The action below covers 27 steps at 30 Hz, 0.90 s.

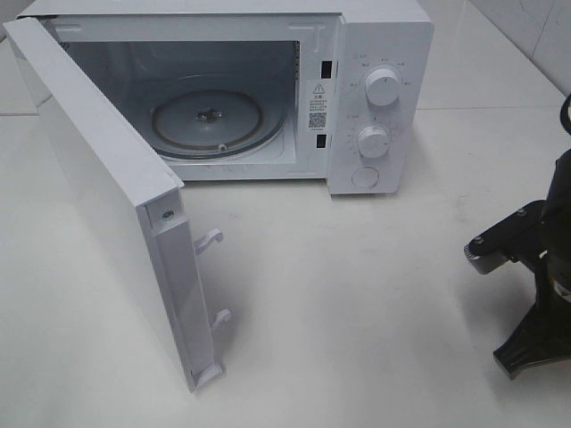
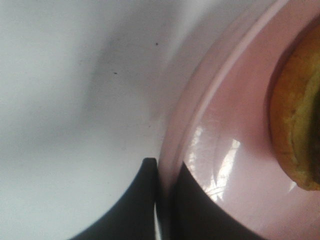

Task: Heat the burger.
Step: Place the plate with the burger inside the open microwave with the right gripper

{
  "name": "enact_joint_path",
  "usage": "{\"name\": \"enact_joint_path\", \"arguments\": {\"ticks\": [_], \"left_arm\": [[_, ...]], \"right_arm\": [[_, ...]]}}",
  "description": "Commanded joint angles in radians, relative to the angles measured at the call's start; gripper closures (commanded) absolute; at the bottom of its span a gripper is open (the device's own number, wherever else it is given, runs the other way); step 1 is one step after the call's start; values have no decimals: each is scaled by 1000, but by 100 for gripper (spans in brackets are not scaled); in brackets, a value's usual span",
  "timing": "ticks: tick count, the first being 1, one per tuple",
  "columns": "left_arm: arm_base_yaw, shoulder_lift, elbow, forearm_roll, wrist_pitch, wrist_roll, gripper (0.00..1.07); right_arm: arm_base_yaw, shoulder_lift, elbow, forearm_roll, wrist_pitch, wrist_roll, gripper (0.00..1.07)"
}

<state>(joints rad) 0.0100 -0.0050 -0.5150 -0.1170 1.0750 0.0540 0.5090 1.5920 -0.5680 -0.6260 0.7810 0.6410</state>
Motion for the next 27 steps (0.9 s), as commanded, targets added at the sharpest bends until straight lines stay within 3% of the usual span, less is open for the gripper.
{"name": "enact_joint_path", "arguments": {"ticks": [1, 17, 27], "left_arm": [[-5, -17, -1, -10, -9, -1, 7], [-5, -17, -1, -10, -9, -1, 7], [-5, -17, -1, -10, -9, -1, 7]], "right_arm": [[35, -11, 0, -29, 49, -21, 107], [236, -34, 0, -21, 42, -115, 107], [357, -205, 0, -20, 33, -329, 107]]}}
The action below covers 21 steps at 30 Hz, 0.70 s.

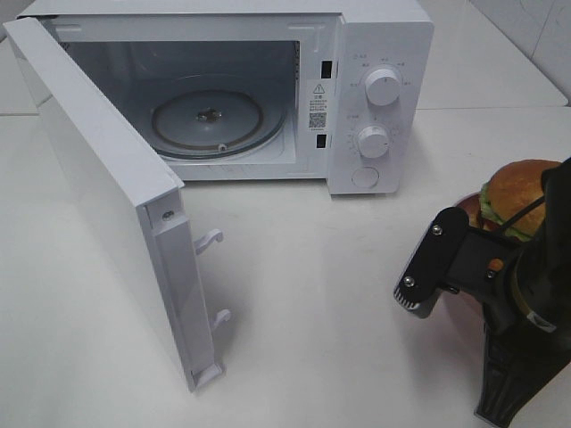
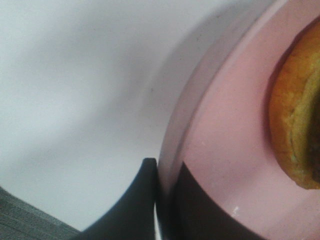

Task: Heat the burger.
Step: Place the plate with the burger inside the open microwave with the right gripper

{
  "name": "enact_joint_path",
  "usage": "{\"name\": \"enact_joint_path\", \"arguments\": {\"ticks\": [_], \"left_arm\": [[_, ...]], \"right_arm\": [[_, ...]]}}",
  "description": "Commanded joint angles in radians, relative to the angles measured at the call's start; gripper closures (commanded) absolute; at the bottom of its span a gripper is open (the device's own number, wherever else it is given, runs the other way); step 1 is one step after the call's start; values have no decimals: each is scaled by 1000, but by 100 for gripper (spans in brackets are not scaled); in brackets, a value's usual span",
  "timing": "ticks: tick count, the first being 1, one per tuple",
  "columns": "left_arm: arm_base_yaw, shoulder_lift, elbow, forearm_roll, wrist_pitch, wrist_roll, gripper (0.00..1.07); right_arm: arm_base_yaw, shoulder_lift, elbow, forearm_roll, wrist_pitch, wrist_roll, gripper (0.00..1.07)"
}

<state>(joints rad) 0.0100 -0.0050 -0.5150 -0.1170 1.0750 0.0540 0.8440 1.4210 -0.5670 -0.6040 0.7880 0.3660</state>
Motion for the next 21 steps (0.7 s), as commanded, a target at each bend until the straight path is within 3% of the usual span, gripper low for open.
{"name": "enact_joint_path", "arguments": {"ticks": [1, 11, 21], "left_arm": [[-5, -17, -1, -10, -9, -1, 7], [-5, -17, -1, -10, -9, -1, 7], [-5, -17, -1, -10, -9, -1, 7]], "right_arm": [[22, -34, -1, -42, 26, -54, 107], [90, -137, -1, -42, 28, -309, 107], [90, -197, -1, -42, 21, -563, 107]]}}
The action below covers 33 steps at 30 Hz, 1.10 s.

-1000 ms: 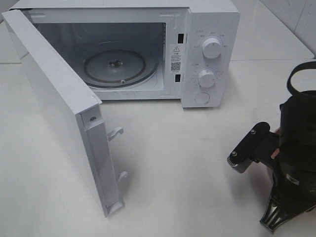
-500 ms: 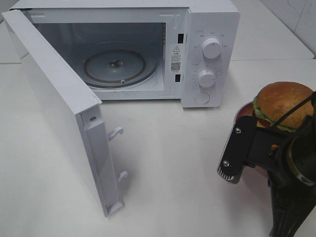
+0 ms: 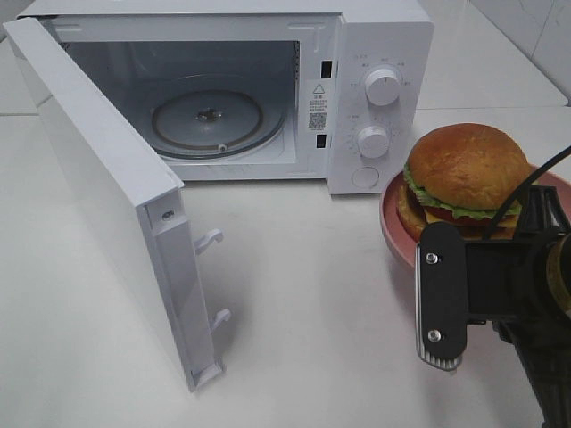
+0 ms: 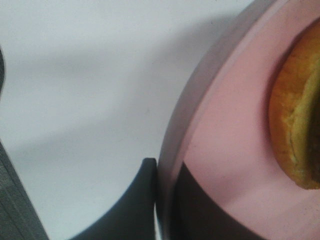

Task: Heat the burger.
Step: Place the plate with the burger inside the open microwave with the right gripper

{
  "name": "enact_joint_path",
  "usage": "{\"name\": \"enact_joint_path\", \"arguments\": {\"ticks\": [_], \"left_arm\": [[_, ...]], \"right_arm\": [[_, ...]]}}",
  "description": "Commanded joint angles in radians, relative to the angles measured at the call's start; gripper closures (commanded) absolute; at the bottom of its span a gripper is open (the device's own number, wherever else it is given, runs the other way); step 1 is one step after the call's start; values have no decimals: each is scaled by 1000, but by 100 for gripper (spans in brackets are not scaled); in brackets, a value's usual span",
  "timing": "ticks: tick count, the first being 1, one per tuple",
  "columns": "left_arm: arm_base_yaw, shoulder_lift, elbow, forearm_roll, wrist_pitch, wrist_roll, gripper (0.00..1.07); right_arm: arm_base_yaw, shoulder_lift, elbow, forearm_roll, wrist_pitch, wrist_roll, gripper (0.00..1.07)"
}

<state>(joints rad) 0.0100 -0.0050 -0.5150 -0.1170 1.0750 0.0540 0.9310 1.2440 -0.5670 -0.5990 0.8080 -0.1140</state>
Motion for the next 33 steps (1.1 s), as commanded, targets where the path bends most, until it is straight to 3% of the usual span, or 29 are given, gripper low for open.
{"name": "enact_joint_path", "arguments": {"ticks": [1, 17, 33], "left_arm": [[-5, -17, -1, -10, -9, -1, 7], [-5, -17, -1, -10, -9, -1, 7], [-5, -17, -1, -10, -9, -1, 7]], "right_arm": [[3, -20, -1, -47, 1, -83, 107], [-3, -24, -1, 19, -115, -398, 107], [-168, -20, -49, 266, -247, -857, 107]]}}
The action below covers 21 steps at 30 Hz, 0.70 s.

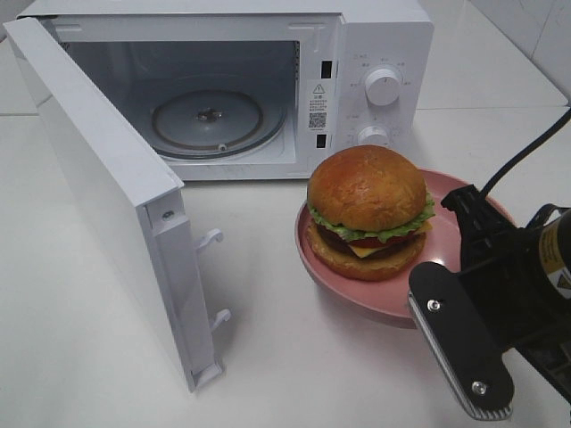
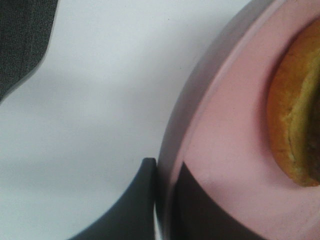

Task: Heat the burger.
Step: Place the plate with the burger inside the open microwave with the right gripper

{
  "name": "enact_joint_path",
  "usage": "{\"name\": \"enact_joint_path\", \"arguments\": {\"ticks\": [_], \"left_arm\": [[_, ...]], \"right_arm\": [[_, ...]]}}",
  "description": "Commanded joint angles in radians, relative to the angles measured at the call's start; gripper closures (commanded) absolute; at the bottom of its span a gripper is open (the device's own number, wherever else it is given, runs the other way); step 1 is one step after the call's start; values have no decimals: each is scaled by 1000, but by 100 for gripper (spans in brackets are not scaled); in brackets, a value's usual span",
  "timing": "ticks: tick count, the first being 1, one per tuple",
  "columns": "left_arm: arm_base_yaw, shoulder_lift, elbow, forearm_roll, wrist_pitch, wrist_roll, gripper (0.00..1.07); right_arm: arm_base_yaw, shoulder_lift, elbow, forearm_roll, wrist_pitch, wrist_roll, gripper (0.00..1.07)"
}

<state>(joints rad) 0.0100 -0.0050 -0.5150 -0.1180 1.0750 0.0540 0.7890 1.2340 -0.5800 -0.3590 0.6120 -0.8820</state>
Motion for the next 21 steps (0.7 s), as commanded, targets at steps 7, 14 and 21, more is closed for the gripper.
{"name": "enact_joint_path", "arguments": {"ticks": [7, 14, 21], "left_arm": [[-5, -17, -1, -9, -9, -1, 7], [-5, -17, -1, -9, -9, -1, 7], [-5, -17, -1, -9, -9, -1, 7]], "right_arm": [[-71, 42, -78, 96, -54, -218, 107], [-77, 128, -154, 103, -126, -270, 107], [-77, 192, -198, 107, -152, -306, 107]]}}
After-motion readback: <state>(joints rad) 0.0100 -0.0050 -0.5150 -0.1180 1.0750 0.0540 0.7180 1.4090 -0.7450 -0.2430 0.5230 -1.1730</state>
